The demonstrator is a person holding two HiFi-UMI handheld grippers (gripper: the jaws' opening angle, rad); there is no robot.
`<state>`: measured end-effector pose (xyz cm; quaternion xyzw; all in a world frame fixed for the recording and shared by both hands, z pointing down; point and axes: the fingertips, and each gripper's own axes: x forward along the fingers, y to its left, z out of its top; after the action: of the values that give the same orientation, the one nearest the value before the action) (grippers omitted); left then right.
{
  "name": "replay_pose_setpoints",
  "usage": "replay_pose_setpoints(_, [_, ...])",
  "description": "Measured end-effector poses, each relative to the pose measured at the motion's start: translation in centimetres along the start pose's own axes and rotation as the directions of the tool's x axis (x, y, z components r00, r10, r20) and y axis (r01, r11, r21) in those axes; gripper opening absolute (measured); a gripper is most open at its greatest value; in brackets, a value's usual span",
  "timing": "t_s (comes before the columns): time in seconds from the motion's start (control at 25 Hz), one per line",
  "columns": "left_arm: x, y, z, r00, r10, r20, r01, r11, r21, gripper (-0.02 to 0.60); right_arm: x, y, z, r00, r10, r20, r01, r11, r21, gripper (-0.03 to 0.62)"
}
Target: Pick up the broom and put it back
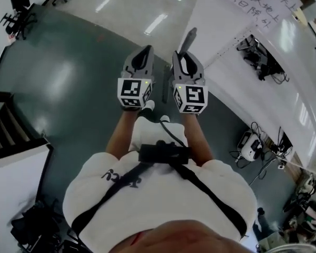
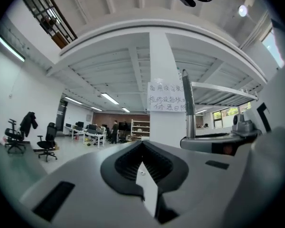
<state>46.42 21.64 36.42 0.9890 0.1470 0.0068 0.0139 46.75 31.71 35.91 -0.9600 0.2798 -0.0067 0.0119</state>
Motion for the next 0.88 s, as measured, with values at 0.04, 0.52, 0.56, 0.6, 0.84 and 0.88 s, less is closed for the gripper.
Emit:
replay_pose_setpoints(0.04, [-1.2, 1.1, -0.3, 0.999, 0.038, -0.006, -0.038, 0.999, -0.002, 0.009, 0.4, 1.4, -0.5, 0.999, 0.042, -0.006, -0.042, 0.999, 0.001, 0.095])
replay_pose_setpoints(0.52, [-22.4, 18.4, 0.9, 0.853, 0.521, 0.018, -0.521, 0.853, -0.028, 0.009, 4.0, 26.8, -1.3, 0.861, 0.508, -0.030, -0.508, 0.861, 0.005, 0.095])
replay_pose_setpoints(0.56, [-24.4, 19.6, 1.1, 0.830, 0.558, 0.026, -0.557, 0.830, -0.031, 0.009, 4.0, 29.2, -1.3, 0.836, 0.547, -0.029, -0.548, 0.837, 0.001, 0.095])
replay_pose_setpoints(0.6, [-26.5, 20.7, 1.2, 0.805, 0.593, 0.032, -0.592, 0.806, -0.031, 0.009, 4.0, 31.7, -1.4, 0.808, 0.588, -0.027, -0.588, 0.809, -0.005, 0.095])
replay_pose_setpoints(0.84, [-39.9, 25.8, 0.4, 0.671, 0.741, 0.028, -0.740, 0.672, -0.043, 0.009, 1.4, 45.8, -2.0, 0.662, 0.749, -0.039, -0.750, 0.661, -0.032, 0.095])
replay_pose_setpoints(0.88, [-42.1, 26.3, 0.2, 0.642, 0.766, 0.028, -0.765, 0.642, -0.046, 0.009, 0.8, 47.8, -2.1, 0.637, 0.770, -0.039, -0.771, 0.636, -0.032, 0.095])
